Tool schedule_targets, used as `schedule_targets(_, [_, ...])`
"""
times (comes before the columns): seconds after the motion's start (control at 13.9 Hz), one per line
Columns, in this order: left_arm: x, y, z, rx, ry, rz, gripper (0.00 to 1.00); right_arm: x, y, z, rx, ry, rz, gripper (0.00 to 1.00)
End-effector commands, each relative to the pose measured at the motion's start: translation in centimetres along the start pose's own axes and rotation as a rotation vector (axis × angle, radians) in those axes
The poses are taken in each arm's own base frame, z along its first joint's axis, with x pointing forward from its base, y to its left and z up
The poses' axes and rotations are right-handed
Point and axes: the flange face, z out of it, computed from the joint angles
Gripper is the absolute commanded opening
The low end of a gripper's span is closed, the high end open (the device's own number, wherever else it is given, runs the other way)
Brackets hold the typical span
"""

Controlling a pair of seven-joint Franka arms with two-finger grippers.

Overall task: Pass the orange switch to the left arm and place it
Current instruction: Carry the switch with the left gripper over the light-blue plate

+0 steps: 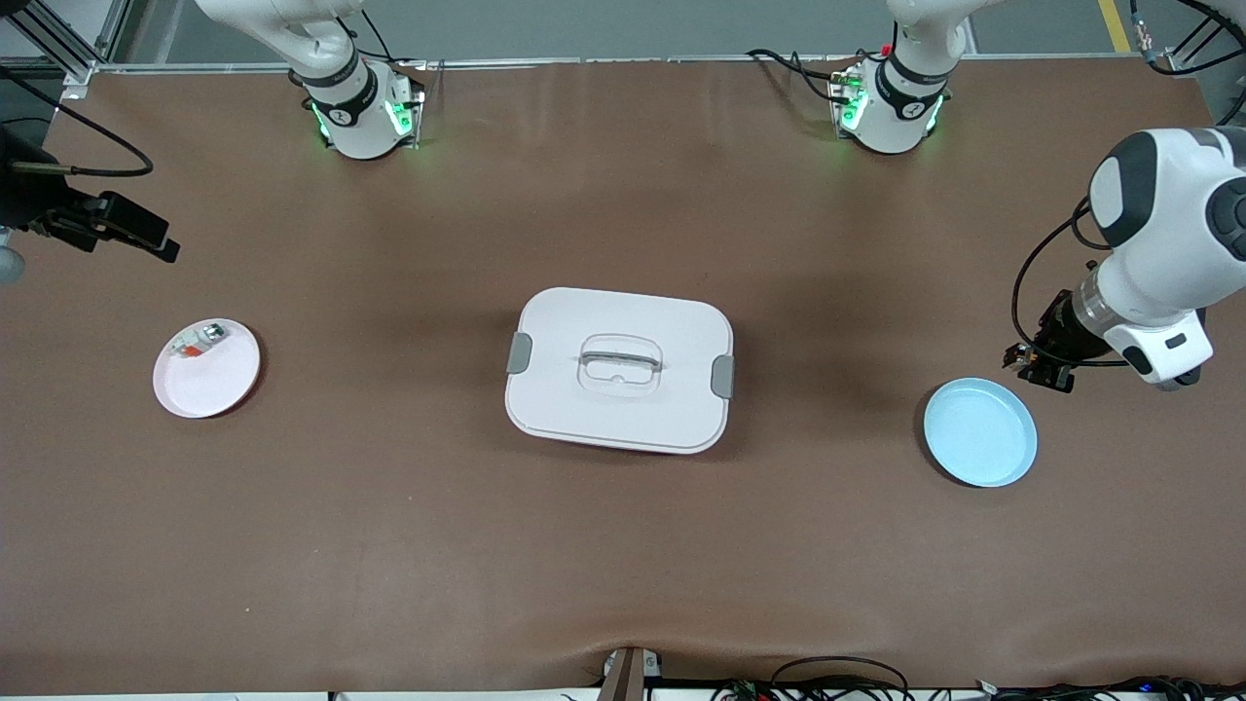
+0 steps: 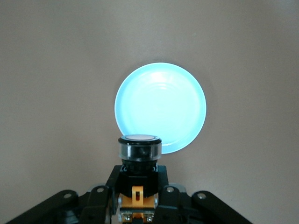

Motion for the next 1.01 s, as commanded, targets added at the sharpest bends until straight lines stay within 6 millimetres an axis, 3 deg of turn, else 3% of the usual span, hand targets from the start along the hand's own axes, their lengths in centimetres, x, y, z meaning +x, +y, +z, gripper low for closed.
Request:
schedule_targets(0.0, [0.3, -1.7, 1.7, -0.024, 0.058, 0.003, 0.0, -0.8, 0.0, 0.2, 0.001, 0.035, -0.004, 1.0])
schedule_targets(0.29, [1.3, -2.2, 5.4, -0.037, 0.052, -0.001, 0.0, -1.4, -0.3, 0.1, 0.0, 0.032, -0.008, 1.0])
schedule_targets(0.93, [0.7, -2.2, 11.3, -0.011, 0.036, -0.037, 0.0, -0.7, 0.3, 0.1, 0.011, 0.057, 0.009, 1.0])
